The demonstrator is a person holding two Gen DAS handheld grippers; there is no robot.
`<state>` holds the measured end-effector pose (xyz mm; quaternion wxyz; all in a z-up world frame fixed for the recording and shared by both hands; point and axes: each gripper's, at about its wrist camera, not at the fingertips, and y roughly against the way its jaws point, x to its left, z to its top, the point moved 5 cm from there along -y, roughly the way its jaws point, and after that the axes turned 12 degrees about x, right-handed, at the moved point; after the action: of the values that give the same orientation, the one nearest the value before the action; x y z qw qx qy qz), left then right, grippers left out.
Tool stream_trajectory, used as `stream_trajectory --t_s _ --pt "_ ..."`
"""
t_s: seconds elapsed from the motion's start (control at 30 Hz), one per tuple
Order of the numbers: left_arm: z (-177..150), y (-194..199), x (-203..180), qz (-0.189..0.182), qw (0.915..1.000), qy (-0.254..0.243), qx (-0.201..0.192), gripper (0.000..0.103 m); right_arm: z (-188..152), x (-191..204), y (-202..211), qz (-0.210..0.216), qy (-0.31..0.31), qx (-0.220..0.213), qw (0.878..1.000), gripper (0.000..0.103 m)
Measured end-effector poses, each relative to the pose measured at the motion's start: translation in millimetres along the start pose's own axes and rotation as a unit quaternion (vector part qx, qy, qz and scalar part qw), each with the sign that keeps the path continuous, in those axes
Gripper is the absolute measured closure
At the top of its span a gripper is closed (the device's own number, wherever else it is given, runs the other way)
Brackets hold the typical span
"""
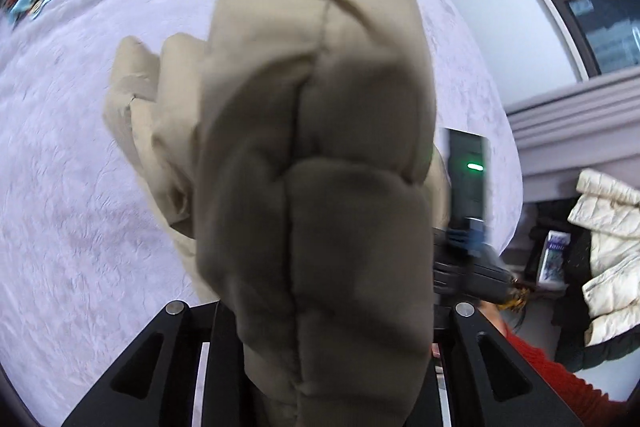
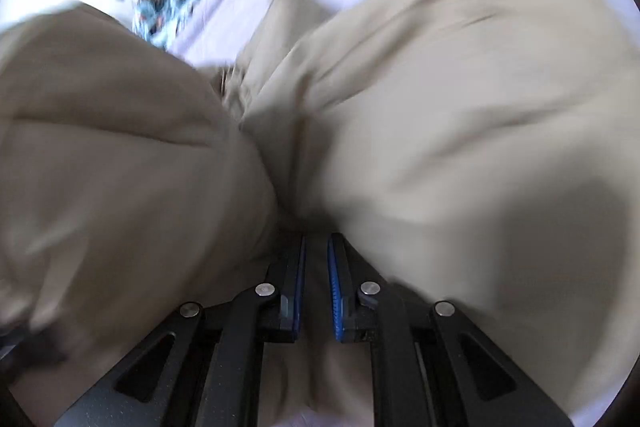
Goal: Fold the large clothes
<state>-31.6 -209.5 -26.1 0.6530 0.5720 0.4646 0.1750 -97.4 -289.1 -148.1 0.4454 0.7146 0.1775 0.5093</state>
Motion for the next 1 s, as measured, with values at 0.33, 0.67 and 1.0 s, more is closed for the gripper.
stream_trajectory --t_s 0.33,0.67,1.0 --pt "70 -81 -83 -0.155 0.9812 -0.096 0.063 0.035 -77 -87 78 0.009 -0.1 -0.064 0.993 0.082" --pt "75 -116 -105 -0.116 0.9841 -0.111 0.077 0.035 -139 -36 127 0.074 -0.046 -0.112 0.99 0.025" --pt "64 -4 -17 0.064 0.9837 -0.088 -0.143 0.035 -116 -28 88 -0.074 -0.045 -0.119 0.989 0.09"
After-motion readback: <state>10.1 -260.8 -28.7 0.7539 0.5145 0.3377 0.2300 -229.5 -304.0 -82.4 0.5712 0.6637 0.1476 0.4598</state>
